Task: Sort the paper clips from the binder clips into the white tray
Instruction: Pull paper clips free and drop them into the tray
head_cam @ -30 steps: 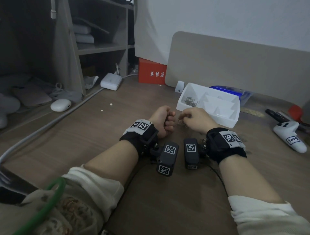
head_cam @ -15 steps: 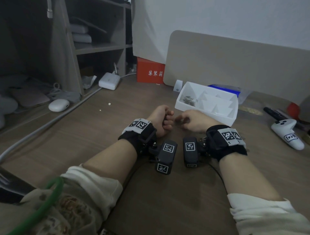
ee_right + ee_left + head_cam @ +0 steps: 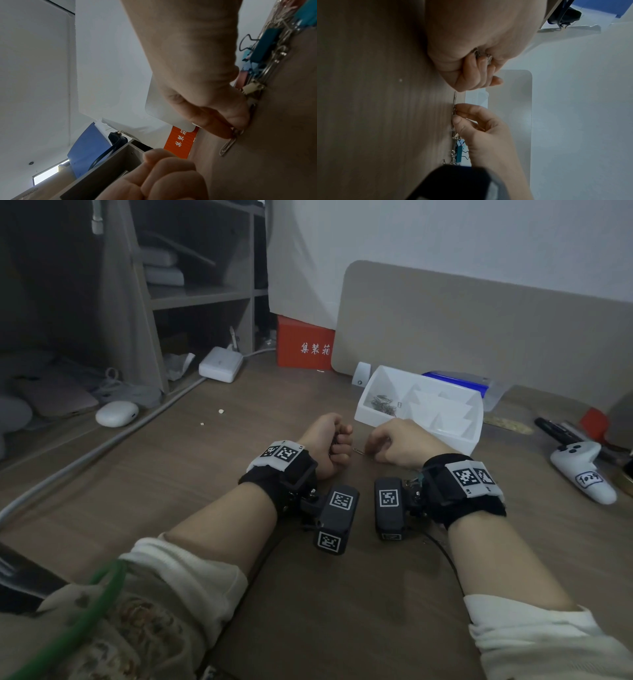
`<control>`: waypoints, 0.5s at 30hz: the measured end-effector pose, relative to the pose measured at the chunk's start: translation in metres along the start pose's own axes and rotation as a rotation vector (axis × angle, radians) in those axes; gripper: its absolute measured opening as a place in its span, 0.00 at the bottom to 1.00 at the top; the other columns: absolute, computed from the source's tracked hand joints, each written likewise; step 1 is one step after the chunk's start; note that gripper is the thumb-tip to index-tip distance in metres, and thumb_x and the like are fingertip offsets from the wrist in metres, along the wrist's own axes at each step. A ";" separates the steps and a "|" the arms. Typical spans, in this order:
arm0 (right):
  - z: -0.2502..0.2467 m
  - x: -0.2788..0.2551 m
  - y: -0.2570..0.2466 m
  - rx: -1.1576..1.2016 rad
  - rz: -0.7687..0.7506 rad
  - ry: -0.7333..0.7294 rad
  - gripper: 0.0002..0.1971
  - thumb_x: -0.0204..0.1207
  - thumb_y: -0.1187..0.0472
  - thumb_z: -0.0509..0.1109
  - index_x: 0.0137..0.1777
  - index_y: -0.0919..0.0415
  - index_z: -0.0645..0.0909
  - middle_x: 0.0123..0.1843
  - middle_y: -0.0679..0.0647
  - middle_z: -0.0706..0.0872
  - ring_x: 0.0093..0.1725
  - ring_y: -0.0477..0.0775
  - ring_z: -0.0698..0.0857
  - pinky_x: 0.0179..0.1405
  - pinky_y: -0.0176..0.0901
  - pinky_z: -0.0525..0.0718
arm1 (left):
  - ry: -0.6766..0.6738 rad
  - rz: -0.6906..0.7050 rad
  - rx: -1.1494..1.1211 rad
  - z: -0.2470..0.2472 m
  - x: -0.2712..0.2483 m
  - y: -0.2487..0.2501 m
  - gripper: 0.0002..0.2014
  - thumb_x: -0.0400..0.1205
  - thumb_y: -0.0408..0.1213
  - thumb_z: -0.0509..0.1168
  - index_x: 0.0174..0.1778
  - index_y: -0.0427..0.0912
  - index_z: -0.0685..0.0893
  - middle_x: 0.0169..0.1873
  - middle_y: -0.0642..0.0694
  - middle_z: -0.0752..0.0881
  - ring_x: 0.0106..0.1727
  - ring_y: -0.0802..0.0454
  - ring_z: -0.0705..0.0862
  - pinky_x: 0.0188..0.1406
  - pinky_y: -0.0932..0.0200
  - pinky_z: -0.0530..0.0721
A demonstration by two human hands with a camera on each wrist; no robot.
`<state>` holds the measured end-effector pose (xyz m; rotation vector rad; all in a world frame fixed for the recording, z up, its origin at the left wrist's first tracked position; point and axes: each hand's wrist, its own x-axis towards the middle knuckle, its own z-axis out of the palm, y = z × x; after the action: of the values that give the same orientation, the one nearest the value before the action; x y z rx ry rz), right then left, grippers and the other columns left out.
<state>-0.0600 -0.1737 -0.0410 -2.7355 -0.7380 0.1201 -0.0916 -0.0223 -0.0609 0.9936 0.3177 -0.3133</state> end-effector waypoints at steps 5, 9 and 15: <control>0.003 0.003 0.003 0.003 0.014 0.019 0.09 0.72 0.69 0.73 0.45 0.53 0.89 0.43 0.47 0.86 0.46 0.47 0.84 0.46 0.35 0.77 | 0.003 -0.002 0.003 0.000 0.000 0.000 0.18 0.85 0.43 0.48 0.29 0.43 0.67 0.13 0.53 0.62 0.09 0.59 0.57 0.09 0.71 0.50; 0.004 0.003 0.002 0.005 0.039 0.032 0.08 0.72 0.68 0.74 0.47 0.56 0.89 0.39 0.47 0.84 0.39 0.41 0.80 0.34 0.25 0.72 | 0.007 -0.002 0.000 0.000 -0.001 0.000 0.18 0.85 0.43 0.48 0.29 0.43 0.68 0.13 0.53 0.62 0.10 0.59 0.57 0.09 0.71 0.51; 0.000 0.001 -0.003 -0.002 0.081 0.038 0.07 0.70 0.67 0.75 0.44 0.54 0.88 0.42 0.48 0.85 0.42 0.45 0.81 0.41 0.32 0.74 | 0.007 -0.002 -0.003 -0.001 -0.001 0.000 0.18 0.86 0.43 0.48 0.29 0.43 0.68 0.13 0.53 0.63 0.09 0.59 0.58 0.08 0.72 0.51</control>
<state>-0.0609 -0.1706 -0.0403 -2.7619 -0.6179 0.0844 -0.0920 -0.0215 -0.0607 0.9915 0.3255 -0.3107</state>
